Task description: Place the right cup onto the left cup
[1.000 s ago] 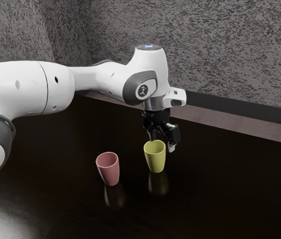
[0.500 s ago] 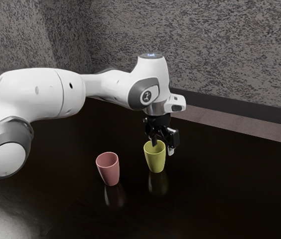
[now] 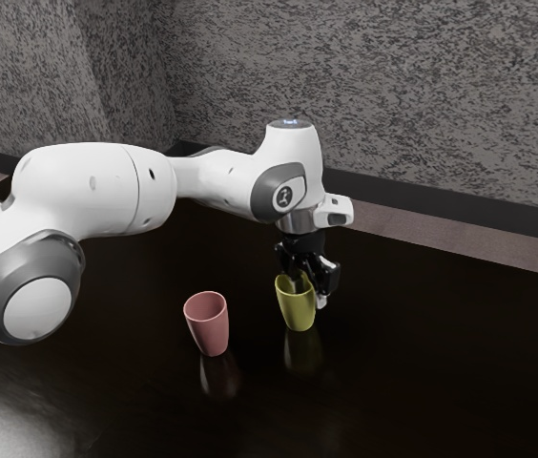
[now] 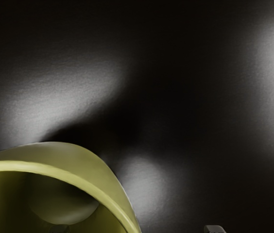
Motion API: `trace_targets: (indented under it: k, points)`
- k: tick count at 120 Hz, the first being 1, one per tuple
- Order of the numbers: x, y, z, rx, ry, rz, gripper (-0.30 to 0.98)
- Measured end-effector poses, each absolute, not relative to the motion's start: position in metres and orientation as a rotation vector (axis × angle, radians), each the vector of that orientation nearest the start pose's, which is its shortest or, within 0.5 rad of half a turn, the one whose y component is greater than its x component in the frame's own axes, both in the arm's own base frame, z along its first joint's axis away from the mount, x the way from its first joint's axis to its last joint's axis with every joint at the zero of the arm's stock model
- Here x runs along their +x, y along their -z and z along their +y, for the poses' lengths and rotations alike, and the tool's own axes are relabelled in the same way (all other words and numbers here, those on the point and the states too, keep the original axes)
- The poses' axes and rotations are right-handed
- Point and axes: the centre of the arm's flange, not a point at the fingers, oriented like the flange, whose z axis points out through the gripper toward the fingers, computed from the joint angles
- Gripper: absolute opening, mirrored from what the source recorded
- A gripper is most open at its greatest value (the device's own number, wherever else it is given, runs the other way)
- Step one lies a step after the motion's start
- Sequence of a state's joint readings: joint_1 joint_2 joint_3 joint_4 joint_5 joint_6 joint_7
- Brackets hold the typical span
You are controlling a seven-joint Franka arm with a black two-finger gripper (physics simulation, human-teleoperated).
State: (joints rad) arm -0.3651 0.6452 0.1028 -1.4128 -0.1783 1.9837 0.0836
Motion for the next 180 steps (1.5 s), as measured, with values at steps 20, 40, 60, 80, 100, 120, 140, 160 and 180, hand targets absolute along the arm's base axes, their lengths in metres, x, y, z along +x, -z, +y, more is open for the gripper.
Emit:
trace_targets:
  k: [20,40,60,80,100,120,140,160,180]
  points:
    - [0.683,-0.317,-0.209,-3.202,-0.132,0.462,0.09]
    - [0.683,-0.317,-0.209,-3.208,-0.134,0.458,-0.03]
    - [0.683,-0.319,-0.209,-3.206,-0.132,0.453,-0.08]
    - [0.68,-0.336,-0.207,-3.204,-0.125,0.45,-0.09]
    - [0.672,-0.362,-0.21,-3.196,-0.11,0.469,-0.1]
    - [0.662,-0.397,-0.21,-3.167,-0.079,0.491,-0.1]
    - [0.649,-0.436,-0.205,-3.11,-0.061,0.511,-0.1]
    - [0.63,-0.461,-0.187,-3.064,-0.076,0.485,-0.1]
    - [0.615,-0.481,-0.175,-3.038,-0.075,0.458,-0.1]
